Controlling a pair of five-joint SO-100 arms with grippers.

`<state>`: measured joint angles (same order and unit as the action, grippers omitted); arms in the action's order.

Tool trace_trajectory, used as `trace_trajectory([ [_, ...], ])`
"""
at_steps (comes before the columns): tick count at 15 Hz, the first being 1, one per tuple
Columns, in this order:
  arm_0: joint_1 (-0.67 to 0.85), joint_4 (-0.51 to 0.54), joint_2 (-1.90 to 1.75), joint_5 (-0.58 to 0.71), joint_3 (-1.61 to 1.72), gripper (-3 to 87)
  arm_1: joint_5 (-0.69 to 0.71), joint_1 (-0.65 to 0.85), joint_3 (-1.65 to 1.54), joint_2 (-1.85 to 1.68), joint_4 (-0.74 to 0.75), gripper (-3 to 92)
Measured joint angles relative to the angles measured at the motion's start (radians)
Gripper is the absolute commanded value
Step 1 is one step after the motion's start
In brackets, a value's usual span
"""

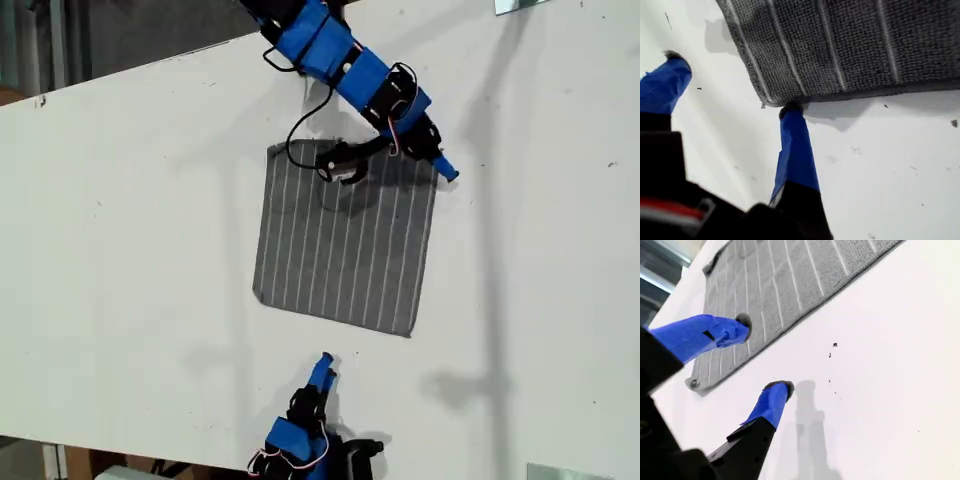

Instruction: Grasp corners of a square towel and fold twice.

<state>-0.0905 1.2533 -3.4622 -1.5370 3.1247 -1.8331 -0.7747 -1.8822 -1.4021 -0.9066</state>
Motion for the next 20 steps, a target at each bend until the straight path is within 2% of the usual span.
trace_trajectory([
  [2, -0.005, 0.000, 0.000, -0.003, 0.000, 22.4, 0.018, 0.020, 0.006, 0.034, 0.018, 33.9],
  [8, -0.021, -0.002, 0.000, -0.015, 0.000, 22.7, 0.040, 0.044, 0.035, 0.075, 0.017, 15.5],
  [9, -0.023, -0.005, 0.000, -0.021, 0.000, 22.7, 0.051, 0.048, 0.037, 0.075, 0.014, 15.5],
  [10, -0.029, -0.009, 0.000, -0.032, 0.000, 22.7, 0.063, 0.054, 0.049, 0.080, 0.005, 26.3],
  [11, -0.038, -0.014, 0.000, -0.034, 0.000, 22.7, 0.081, 0.063, 0.066, 0.083, -0.015, 31.8],
  [14, -0.055, -0.020, 0.002, -0.037, 0.000, 22.5, 0.176, 0.130, 0.181, 0.132, -0.133, 36.5],
  [17, -0.060, -0.021, 0.002, -0.037, 0.000, 22.5, 0.195, 0.141, 0.212, 0.133, -0.166, 37.0],
  [18, -0.060, -0.023, 0.002, -0.037, 0.000, 22.5, 0.195, 0.141, 0.212, 0.133, -0.170, 31.6],
  [20, -0.064, -0.032, 0.002, -0.037, 0.000, 22.5, 0.190, 0.143, 0.212, 0.133, -0.192, 14.8],
])
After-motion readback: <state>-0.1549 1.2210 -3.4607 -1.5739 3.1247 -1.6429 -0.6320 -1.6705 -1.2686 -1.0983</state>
